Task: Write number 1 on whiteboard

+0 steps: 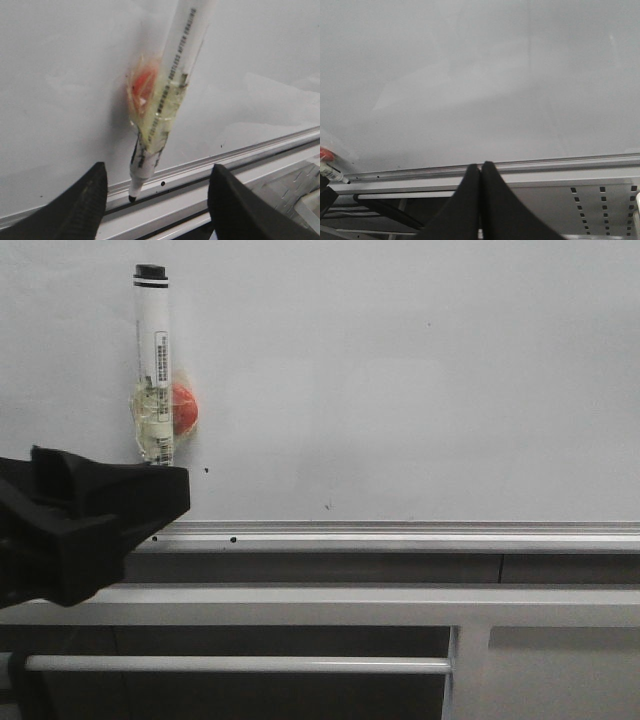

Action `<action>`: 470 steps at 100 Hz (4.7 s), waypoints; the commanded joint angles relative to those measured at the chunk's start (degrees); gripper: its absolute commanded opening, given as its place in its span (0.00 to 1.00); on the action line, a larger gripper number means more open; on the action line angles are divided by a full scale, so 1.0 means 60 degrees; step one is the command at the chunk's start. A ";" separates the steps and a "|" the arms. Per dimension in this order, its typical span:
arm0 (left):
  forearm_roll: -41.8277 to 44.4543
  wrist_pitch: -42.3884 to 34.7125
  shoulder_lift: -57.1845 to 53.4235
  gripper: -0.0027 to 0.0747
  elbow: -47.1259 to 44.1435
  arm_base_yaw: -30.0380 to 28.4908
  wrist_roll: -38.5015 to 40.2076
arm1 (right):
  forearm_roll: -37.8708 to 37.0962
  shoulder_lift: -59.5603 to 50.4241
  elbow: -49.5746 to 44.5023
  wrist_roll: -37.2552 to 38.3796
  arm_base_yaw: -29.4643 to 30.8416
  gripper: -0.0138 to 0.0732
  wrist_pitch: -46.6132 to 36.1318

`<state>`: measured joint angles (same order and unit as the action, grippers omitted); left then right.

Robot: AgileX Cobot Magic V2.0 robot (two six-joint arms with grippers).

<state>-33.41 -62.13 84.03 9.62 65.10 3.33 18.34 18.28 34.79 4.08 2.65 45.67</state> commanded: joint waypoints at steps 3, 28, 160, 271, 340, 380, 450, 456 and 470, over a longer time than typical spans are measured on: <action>-0.0196 -0.0809 0.0027 0.56 0.0344 0.0078 -0.0136 | 0.0122 0.0188 0.0327 -0.0137 -0.0012 0.09 -0.0638; -0.0771 -0.0684 0.0519 0.56 0.0980 0.0058 -0.0485 | 0.0122 0.0188 0.0327 -0.0137 -0.0012 0.09 -0.0638; 0.4104 0.2814 0.0093 0.01 0.2116 0.0035 -0.2827 | 0.0366 0.0213 0.0327 -0.0092 -0.1718 0.09 -0.1840; 0.5414 1.0852 -0.2725 0.01 0.4434 -0.0406 -0.6046 | 0.2267 0.4174 0.1219 -0.6745 -0.5671 0.55 -0.0050; 0.5486 1.1760 -0.2032 0.01 0.5245 -0.0866 -0.6024 | 0.2229 0.5744 0.2018 -0.8393 -0.5803 0.55 -0.0647; 0.5486 1.1660 -0.2032 0.01 0.5245 -0.0866 -0.6024 | 0.2734 0.6621 0.2492 -0.8393 -0.5817 0.55 -0.0226; 0.5364 1.1342 -0.2032 0.01 0.5245 -0.0866 -0.6024 | 0.2860 0.6705 0.2492 -0.8408 -0.5817 0.55 -0.0439; 0.5364 1.1342 -0.2032 0.01 0.5245 -0.0866 -0.6024 | 0.2860 0.6705 0.2492 -0.8408 -0.5817 0.55 -0.0462; 0.5364 1.1342 -0.2032 0.01 0.5245 -0.0866 -0.6024 | 0.2860 0.6705 0.2492 -0.8408 -0.5817 0.43 -0.0420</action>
<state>-0.55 9.86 72.84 39.24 59.85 -33.11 33.70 59.07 47.69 -45.65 -32.27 45.41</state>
